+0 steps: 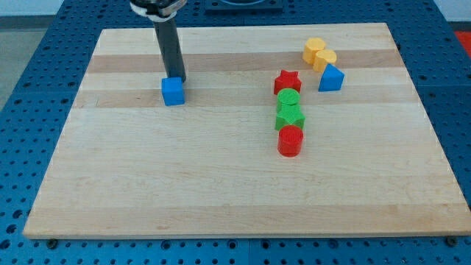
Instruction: Nudge red star a bit right
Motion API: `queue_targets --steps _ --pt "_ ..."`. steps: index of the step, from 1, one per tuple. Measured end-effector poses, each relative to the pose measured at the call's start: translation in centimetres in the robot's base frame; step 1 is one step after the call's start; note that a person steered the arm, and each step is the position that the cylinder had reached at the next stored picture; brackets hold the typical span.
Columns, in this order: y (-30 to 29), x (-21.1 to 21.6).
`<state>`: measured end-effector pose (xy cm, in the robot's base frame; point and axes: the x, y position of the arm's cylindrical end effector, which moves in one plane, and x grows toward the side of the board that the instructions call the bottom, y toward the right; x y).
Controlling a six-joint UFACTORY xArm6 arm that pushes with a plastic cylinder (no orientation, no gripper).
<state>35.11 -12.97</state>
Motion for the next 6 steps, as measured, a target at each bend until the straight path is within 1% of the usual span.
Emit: queue_targets --steps 1,2,4,6 --pt "-0.6 0.5" --pt "1.9 0.2" --pt "11.0 0.2" --pt "17.5 0.0"
